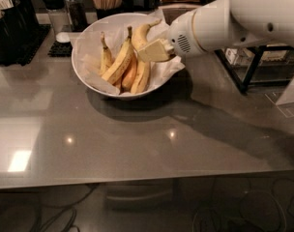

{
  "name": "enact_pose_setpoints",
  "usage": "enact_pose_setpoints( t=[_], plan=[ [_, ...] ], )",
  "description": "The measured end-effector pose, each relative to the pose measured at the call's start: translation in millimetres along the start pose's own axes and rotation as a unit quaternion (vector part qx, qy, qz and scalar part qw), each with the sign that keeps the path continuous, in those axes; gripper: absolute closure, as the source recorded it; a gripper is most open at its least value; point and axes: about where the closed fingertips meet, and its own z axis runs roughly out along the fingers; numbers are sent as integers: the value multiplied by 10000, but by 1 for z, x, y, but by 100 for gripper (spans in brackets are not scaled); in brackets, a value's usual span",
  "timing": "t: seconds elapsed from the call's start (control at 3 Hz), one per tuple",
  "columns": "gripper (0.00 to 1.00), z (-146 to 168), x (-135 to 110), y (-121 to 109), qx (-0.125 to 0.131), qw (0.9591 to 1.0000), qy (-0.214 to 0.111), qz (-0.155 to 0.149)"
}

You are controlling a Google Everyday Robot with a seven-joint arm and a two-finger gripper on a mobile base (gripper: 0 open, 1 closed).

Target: Pick banana from white bowl

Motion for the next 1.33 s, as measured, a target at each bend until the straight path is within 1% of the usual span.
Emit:
enact_pose_setpoints(
  t=[0.33, 0.67, 1.0, 1.33],
  plan=[
    [100, -18, 15, -2, -725, 9952, -584, 295],
    [100, -54, 37, 16, -1534, 9770, -1187, 884],
    [100, -99, 51, 23, -1802, 9593, -1708, 1348],
    [100, -145, 58, 16, -1598, 9548, -1995, 1514]
  ],
)
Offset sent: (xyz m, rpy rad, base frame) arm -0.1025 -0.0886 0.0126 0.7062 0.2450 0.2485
